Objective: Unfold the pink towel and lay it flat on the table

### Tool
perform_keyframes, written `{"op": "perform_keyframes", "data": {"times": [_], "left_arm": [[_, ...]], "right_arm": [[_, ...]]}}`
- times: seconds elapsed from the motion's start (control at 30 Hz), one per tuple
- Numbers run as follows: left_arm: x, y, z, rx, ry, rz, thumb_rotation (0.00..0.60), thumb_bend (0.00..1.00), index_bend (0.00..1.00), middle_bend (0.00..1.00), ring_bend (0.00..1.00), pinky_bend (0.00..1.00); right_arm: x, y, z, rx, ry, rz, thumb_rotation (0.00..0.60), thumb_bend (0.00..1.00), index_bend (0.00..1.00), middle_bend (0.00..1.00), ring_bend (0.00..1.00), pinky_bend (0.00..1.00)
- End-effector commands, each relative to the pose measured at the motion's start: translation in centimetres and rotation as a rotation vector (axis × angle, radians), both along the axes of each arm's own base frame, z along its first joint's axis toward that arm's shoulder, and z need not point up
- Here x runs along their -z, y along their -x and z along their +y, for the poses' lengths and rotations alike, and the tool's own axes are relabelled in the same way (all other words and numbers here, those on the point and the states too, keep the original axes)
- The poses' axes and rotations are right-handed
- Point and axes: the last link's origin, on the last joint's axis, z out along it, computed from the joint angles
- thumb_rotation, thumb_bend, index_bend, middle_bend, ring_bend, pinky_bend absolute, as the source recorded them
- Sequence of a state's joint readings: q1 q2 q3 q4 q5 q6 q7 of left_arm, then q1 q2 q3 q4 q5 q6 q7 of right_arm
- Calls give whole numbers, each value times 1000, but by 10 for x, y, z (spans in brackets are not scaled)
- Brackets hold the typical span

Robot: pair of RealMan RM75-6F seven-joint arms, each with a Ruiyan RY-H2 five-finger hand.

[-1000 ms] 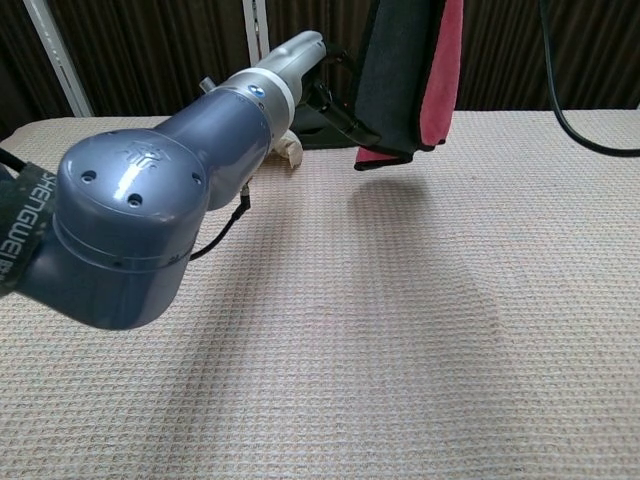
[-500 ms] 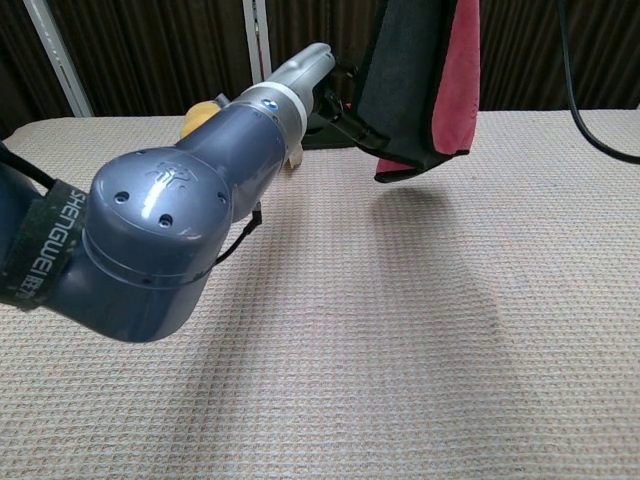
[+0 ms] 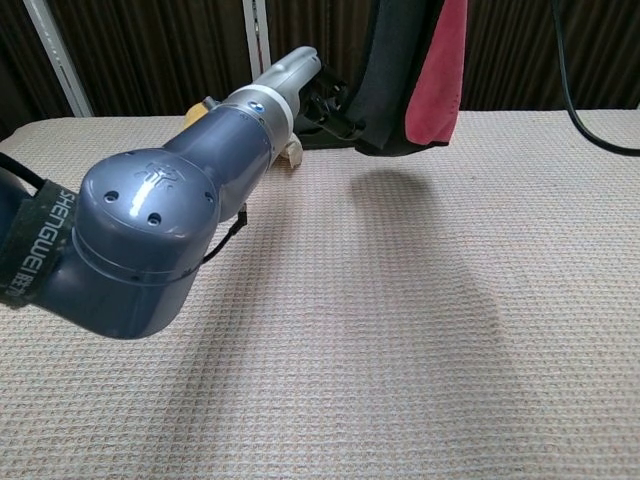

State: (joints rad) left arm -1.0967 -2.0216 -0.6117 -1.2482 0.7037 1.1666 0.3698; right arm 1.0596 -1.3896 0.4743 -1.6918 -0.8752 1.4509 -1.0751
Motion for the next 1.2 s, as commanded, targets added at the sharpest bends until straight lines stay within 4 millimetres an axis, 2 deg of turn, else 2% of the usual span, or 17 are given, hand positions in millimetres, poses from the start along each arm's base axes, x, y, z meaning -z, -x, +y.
{"op": "perform_keyframes", "data": {"times": [0.03,0.5,0.87,1.2], "left_arm": [[-2,1,3,2,-4,-1,600,455,681,45,0,0],[-12,0,8,21,-18,-17,600,508,698,48,0,0],[-50,8,16,49,-91,-30,600,509,708,50,0,0],[-81,9,12,94,-137,-38,600,514,719,60,0,0]], "right_arm": [[1,1,0,1,-3,-1,600,661,713,315,131,121],[0,4,1,4,5,10,600,661,713,315,131,121],[-12,23,2,38,-3,-27,600,660,713,315,131,121],[-12,46,9,58,-51,-80,600,661,715,315,131,121]]}}
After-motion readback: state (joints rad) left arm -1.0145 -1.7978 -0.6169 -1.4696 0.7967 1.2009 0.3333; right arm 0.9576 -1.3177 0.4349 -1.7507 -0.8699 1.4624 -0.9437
